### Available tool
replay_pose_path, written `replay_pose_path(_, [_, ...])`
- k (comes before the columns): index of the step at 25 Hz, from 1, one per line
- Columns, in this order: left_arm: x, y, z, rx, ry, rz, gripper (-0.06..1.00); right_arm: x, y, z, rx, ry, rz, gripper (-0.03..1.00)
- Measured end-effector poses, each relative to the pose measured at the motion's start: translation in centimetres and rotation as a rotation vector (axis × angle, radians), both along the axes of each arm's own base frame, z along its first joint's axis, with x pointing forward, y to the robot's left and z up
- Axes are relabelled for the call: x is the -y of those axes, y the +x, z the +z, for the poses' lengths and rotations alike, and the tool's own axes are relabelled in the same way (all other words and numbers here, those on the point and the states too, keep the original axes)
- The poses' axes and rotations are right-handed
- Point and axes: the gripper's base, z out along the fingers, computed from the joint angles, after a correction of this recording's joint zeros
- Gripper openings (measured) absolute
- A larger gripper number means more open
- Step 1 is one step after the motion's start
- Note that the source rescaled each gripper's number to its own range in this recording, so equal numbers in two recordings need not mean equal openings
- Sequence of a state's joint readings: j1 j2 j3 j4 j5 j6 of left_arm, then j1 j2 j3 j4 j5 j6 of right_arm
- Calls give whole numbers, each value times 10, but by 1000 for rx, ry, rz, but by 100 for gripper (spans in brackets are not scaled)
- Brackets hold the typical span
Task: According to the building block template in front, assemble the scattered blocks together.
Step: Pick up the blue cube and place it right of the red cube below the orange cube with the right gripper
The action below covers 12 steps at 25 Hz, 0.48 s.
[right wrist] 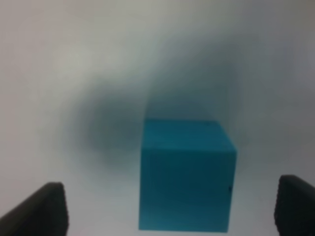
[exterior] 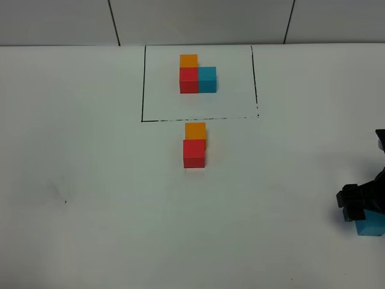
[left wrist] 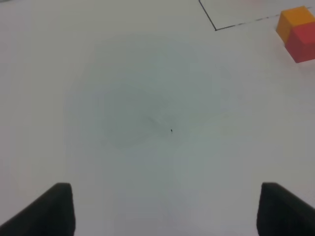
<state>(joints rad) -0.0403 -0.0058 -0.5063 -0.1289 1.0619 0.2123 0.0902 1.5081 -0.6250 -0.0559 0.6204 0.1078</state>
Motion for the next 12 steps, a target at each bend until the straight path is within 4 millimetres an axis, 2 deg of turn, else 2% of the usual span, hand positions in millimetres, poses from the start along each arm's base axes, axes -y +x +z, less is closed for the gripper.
replay_pose_path(12, [0,0,0,0,-1,0,88,9,-2,-12,-12,23,-40,71])
